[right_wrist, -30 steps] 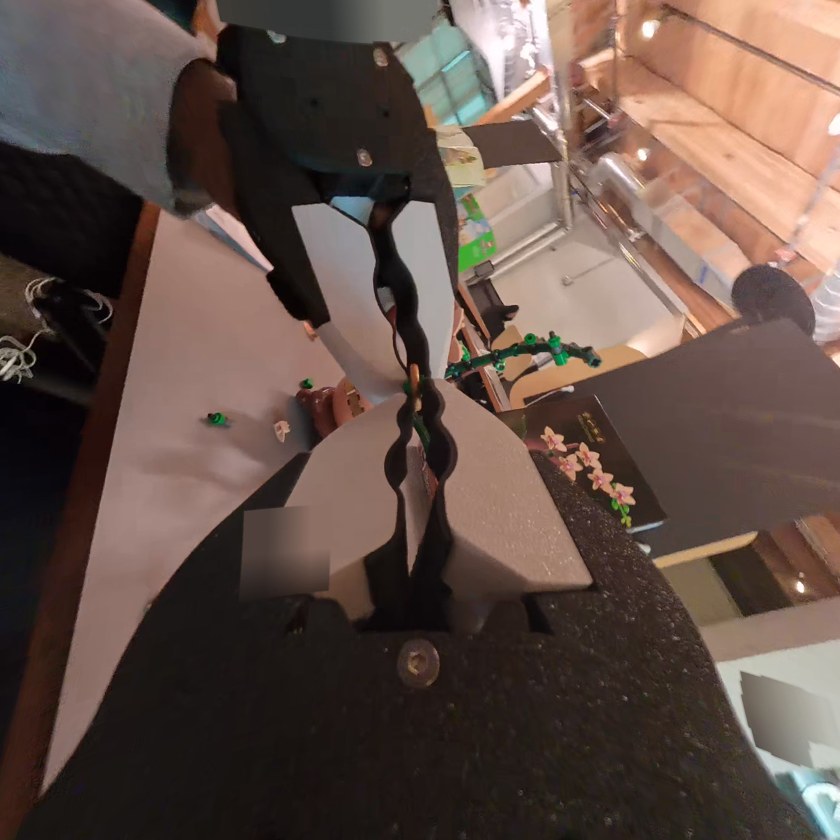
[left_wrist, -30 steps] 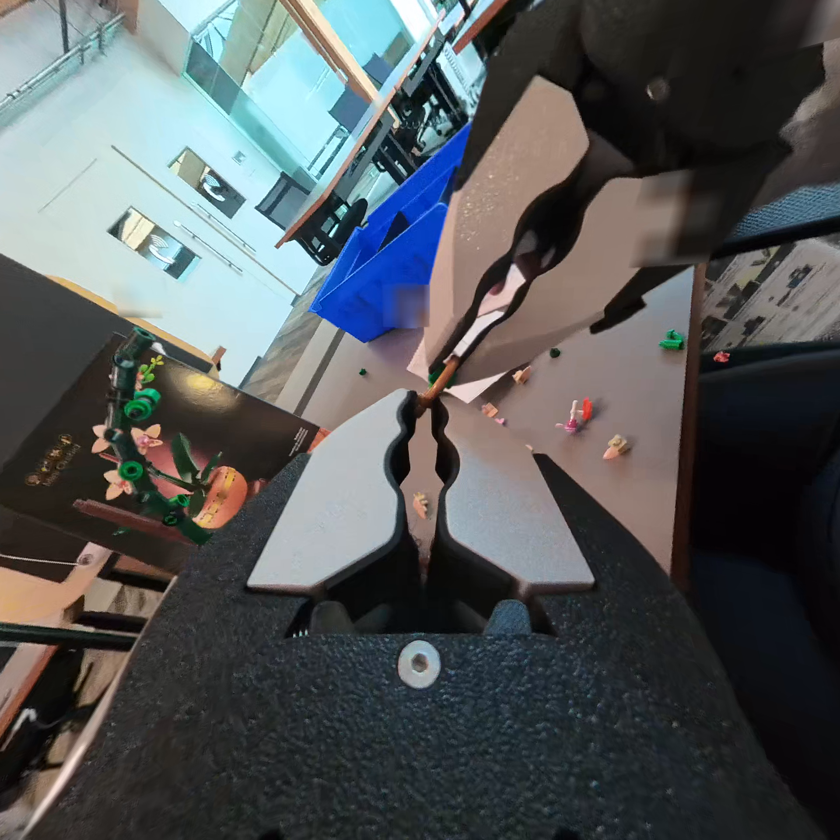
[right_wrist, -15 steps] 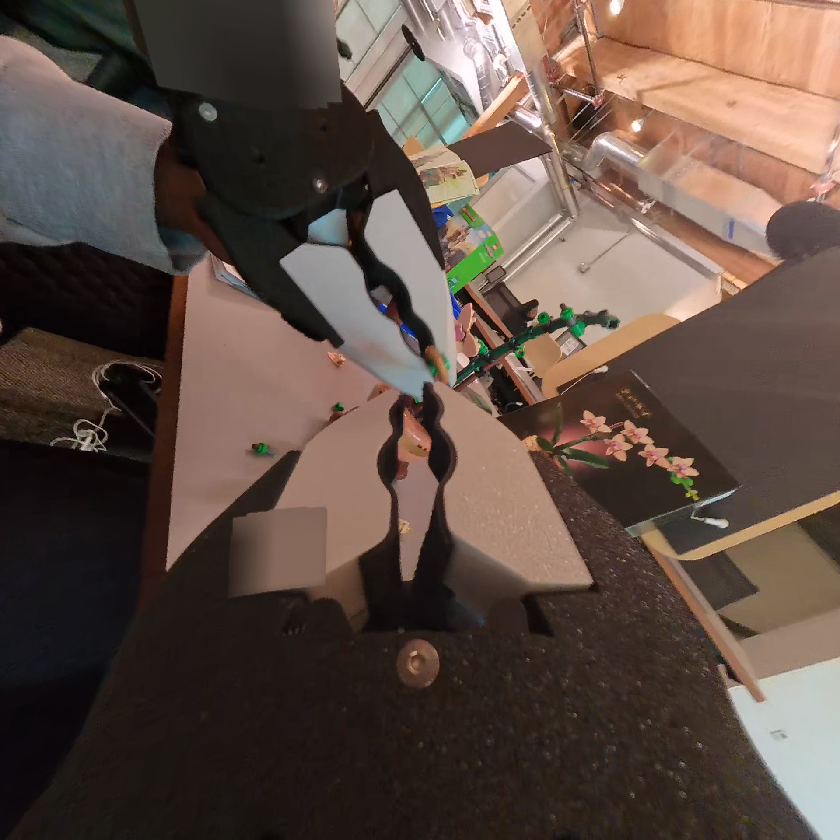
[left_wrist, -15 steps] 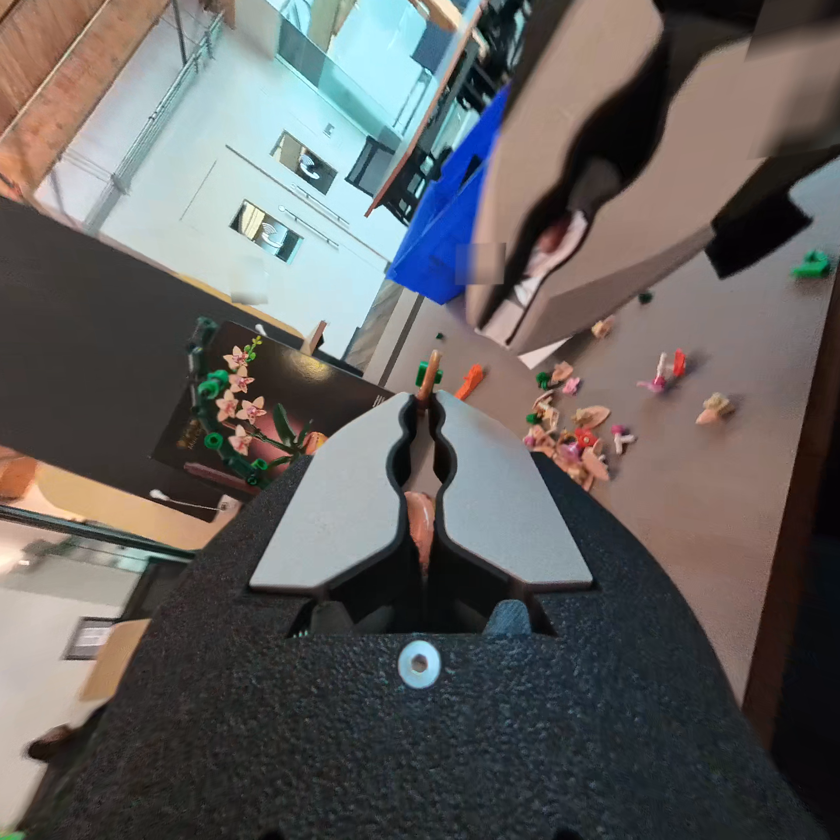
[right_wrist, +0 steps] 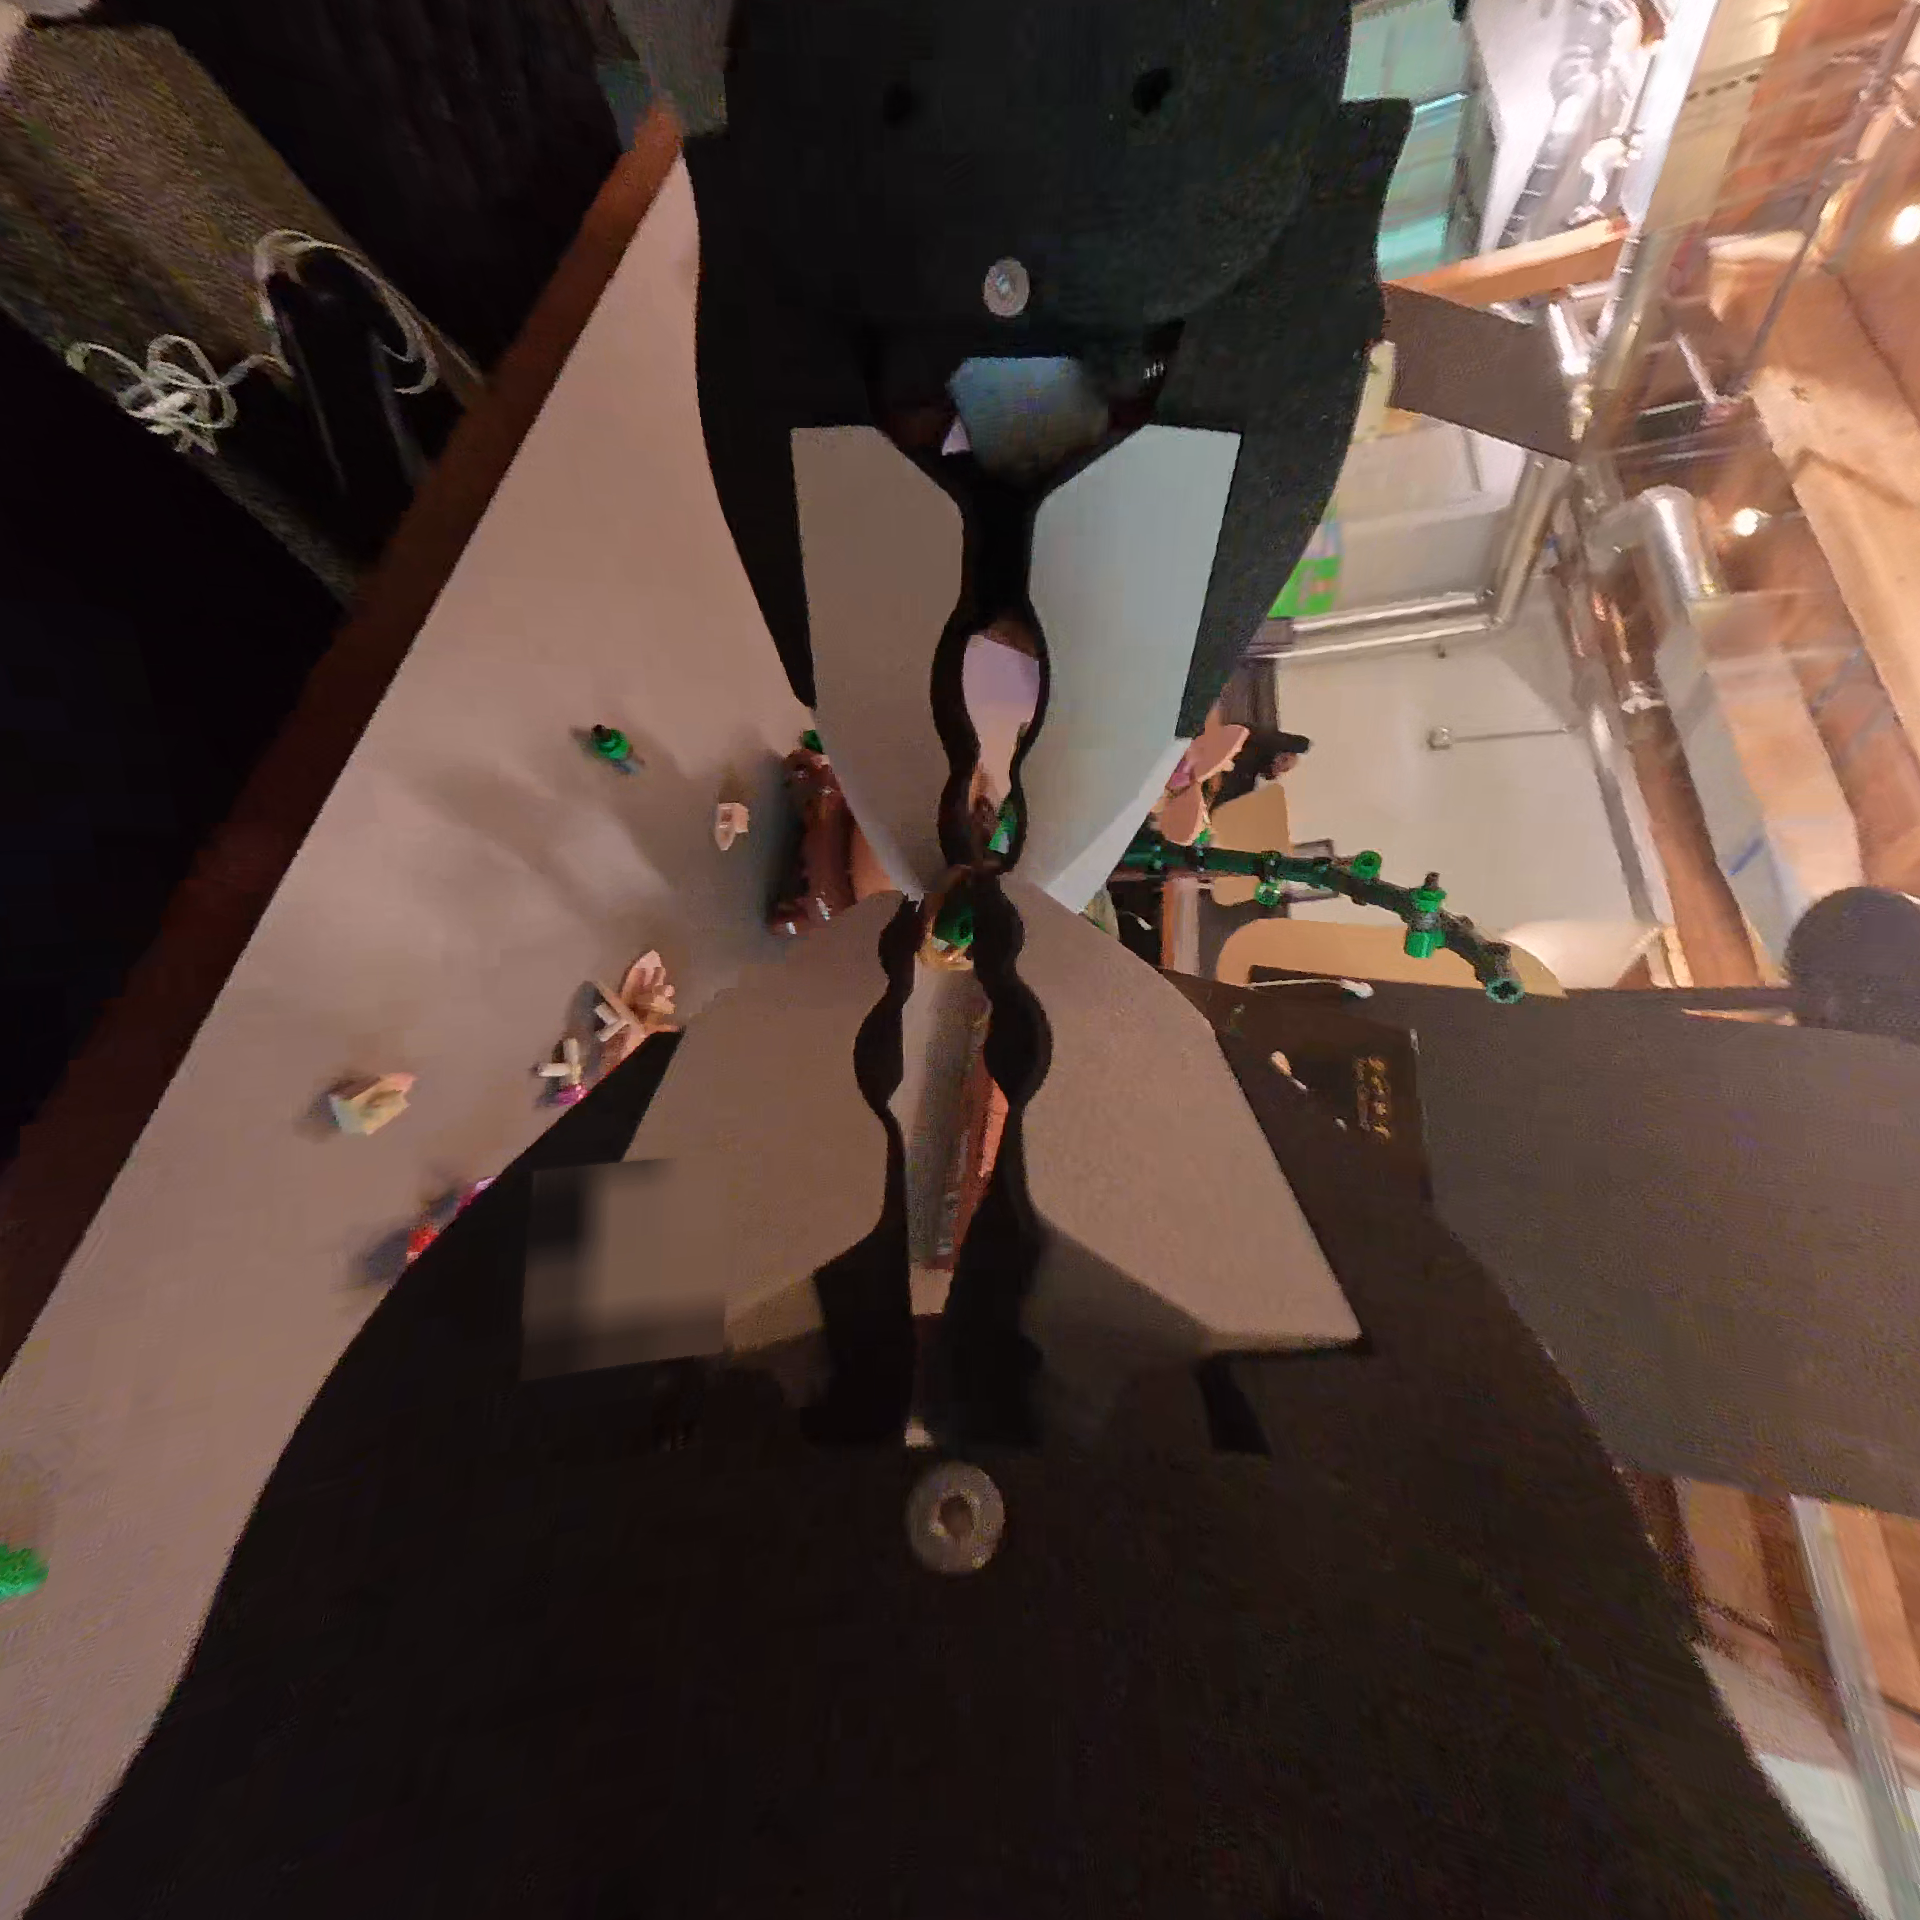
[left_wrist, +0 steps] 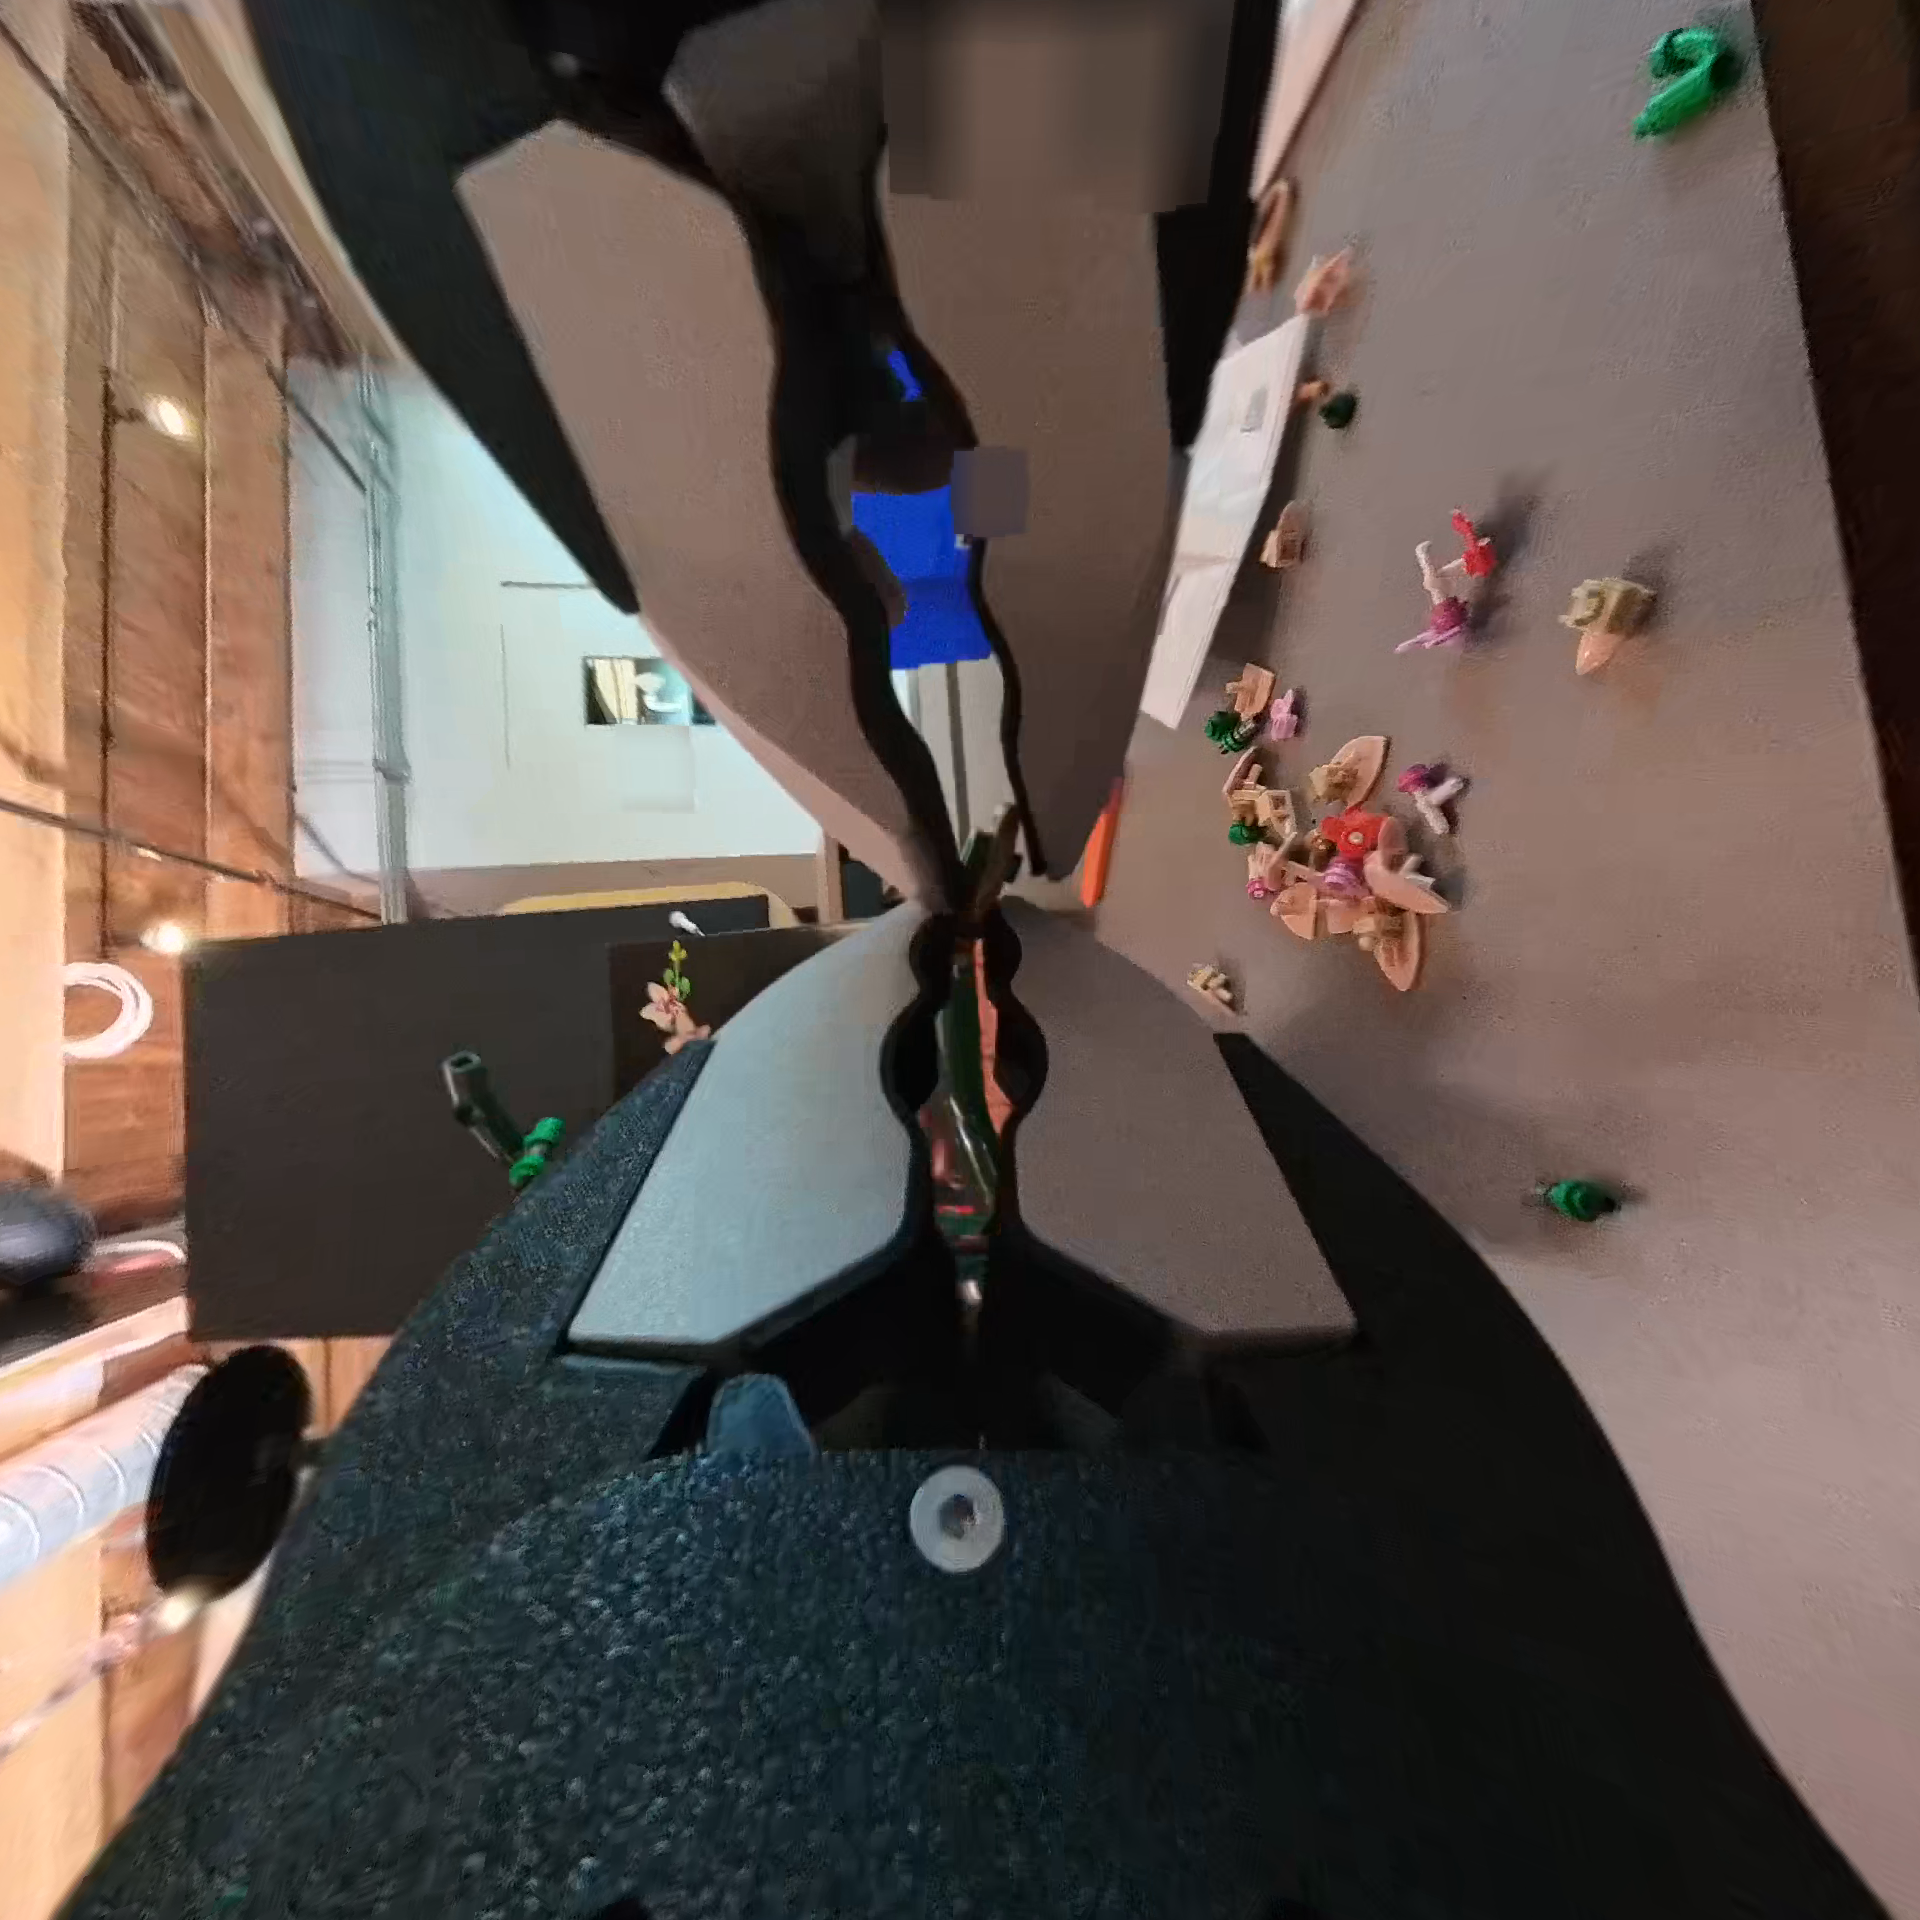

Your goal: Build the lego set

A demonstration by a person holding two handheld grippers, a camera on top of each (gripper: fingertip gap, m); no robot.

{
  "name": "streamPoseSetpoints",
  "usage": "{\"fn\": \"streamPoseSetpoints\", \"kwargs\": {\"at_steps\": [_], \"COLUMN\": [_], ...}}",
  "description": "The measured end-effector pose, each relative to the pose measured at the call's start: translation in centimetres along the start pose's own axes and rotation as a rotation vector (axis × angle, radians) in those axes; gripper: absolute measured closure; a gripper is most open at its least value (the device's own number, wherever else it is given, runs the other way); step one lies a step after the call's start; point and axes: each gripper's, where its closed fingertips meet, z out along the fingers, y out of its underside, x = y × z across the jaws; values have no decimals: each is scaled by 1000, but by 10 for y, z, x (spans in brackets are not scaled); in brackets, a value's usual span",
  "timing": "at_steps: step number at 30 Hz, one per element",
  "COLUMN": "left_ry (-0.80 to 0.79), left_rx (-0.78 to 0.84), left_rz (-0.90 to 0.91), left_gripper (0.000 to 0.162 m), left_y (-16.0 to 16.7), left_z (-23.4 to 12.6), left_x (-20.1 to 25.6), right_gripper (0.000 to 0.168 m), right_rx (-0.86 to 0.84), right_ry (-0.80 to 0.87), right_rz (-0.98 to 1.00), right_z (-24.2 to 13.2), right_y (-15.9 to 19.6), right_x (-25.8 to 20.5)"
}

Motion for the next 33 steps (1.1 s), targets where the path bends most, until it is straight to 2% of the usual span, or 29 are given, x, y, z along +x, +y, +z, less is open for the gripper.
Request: {"fn": "streamPoseSetpoints", "kwargs": {"at_steps": [3, 7, 9, 12, 16, 17, 18, 19, 20, 22, 24, 25, 26, 27, 33], "left_ry": [20, 43, 71, 58, 35, -95, -131, -60, -20, -23, -9, -20, -28, -31, -46], "left_rx": [55, 98, 120, 151, 132, 4, -80, 2, 101, 60, 122, 141, 176, 213, 267], "left_rz": [72, 111, 64, -64, -69, -65, -86, -230, -261, -66, -129, -166, -193, -204, -89], "left_gripper": [158, 159, 158, 159, 158, 159, 158, 159, 160, 159, 159, 159, 159, 159, 158], "left_y": [-7, -9, -9, -8, -5, 22, 53, 53, 34, 19, 12, 11, 5, -1, -16], "left_z": [-2, -3, -4, -6, -5, -6, -12, -20, -27, -23, -21, -21, -23, -24, -20], "left_x": [1, -2, 1, -3, 1, -19, -36, -39, -36, -16, -6, -9, -11, -13, -8], "right_gripper": [158, 159, 159, 160, 162, 164, 166, 168, 168, 168, 167, 158, 148, 146, 146], "right_rx": [55, 142, 185, 256, 293, 391, 352, 271, 221, 309, 477, 509, 549, 577, 654], "right_ry": [-233, -438, -507, -487, -487, -721, -897, -920, -832, -679, -525, -458, -443, -444, -480], "right_rz": [104, 221, 283, 408, 509, 465, 484, 387, 321, 512, 639, 663, 699, 740, 844], "right_z": [-7, -13, -13, -14, -16, -38, -48, -47, -39, -35, -42, -41, -41, -40, -32], "right_y": [-3, -5, -6, -8, -10, -27, -36, -33, -23, -14, -12, -10, -12, -15, -22], "right_x": [-4, -3, -7, -2, -12, -40, -73, -102, -106, -58, -11, 2, 8, 10, 7]}}
